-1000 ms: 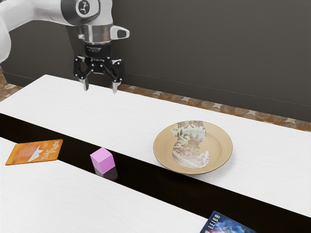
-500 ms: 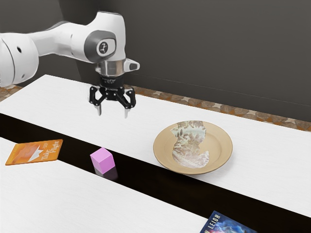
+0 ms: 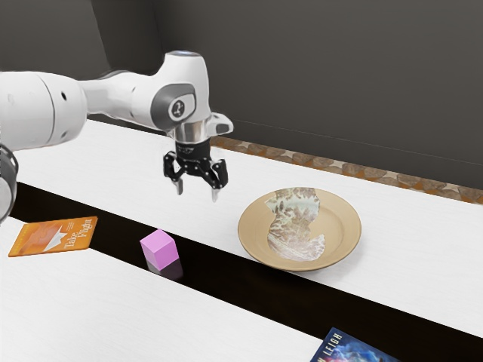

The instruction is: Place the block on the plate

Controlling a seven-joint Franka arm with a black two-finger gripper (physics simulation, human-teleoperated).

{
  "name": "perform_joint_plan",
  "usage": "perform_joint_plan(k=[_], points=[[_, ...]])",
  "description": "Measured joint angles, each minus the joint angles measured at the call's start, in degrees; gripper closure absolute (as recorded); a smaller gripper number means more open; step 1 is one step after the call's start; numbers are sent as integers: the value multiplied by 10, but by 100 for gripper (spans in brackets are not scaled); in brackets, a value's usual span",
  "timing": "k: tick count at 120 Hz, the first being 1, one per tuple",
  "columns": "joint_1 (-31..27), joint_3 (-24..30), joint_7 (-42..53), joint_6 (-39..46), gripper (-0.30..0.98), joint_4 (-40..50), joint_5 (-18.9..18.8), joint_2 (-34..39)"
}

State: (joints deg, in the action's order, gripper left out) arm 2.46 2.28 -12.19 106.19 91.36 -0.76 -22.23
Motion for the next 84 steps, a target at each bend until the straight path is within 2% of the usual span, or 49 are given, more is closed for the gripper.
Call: perform_joint_plan(k=[23,40,58,84], points=[[-14,13,69,74,0,135,3,35],[-15,14,123,104,0,145,3,44],[-9,5,164,85,0,132,10,43],[-23,4,219,129,0,218,2,66]])
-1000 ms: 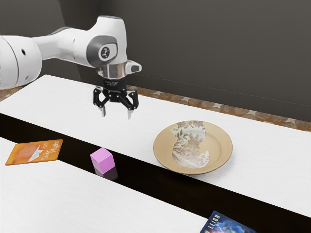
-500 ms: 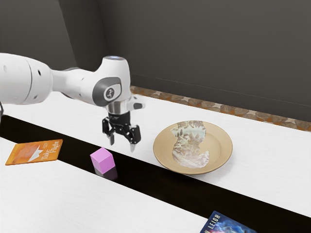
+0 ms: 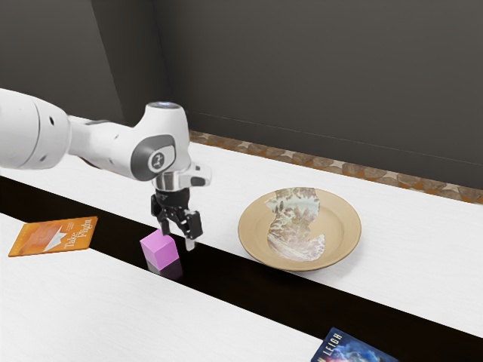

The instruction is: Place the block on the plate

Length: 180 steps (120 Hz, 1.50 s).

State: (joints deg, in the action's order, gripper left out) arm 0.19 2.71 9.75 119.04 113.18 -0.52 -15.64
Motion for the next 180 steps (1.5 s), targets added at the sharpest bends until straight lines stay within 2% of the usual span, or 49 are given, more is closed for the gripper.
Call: perform_joint_plan(k=[30,71,115,180], points=[[-24,-19,66,23,0,52,-2,37],[-52,-47,125,50,0,59,4,12],[-52,-74,178,74,0,63,5,9],[-24,-68,226,120,0,58,32,-19]])
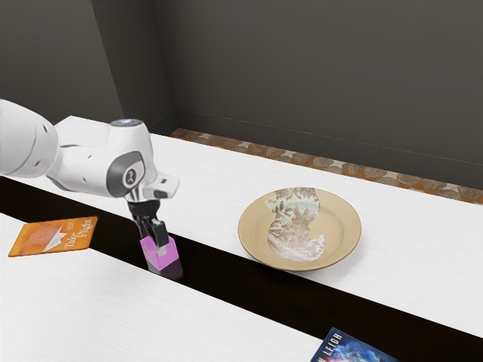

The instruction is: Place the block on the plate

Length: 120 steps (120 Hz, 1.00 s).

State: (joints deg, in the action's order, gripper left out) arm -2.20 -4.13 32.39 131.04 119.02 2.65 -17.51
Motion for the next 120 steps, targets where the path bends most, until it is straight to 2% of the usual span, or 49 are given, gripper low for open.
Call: perform_joint_plan(k=[44,75,120], points=[[4,0,15,21,1,0,10,-21],[5,0,21,28,19,-1,12,-24],[6,1,25,31,22,-2,11,-22]])
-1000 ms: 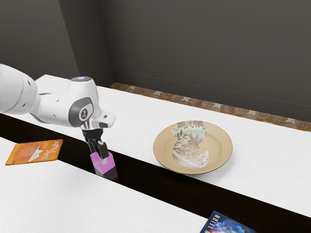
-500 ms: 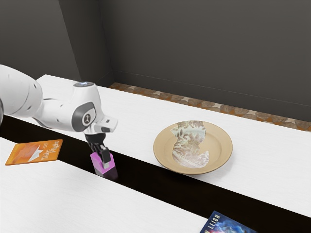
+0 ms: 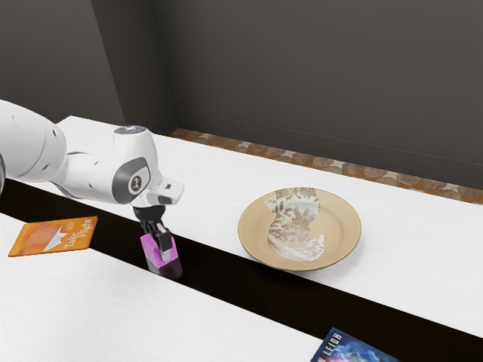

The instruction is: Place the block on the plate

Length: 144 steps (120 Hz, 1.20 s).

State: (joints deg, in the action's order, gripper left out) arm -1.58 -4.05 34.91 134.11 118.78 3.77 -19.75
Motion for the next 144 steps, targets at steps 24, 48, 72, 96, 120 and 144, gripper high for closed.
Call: perform_joint_plan(k=[24,48,72,96,120,144], points=[[-1,0,1,-4,24,-7,-1,5],[-1,0,2,-18,24,-22,-3,16],[-1,2,3,-44,25,-52,-6,28],[0,8,4,-88,24,-109,-9,30],[3,7,6,-130,24,-185,-29,21],[0,4,15,-152,24,-251,-37,-20]])
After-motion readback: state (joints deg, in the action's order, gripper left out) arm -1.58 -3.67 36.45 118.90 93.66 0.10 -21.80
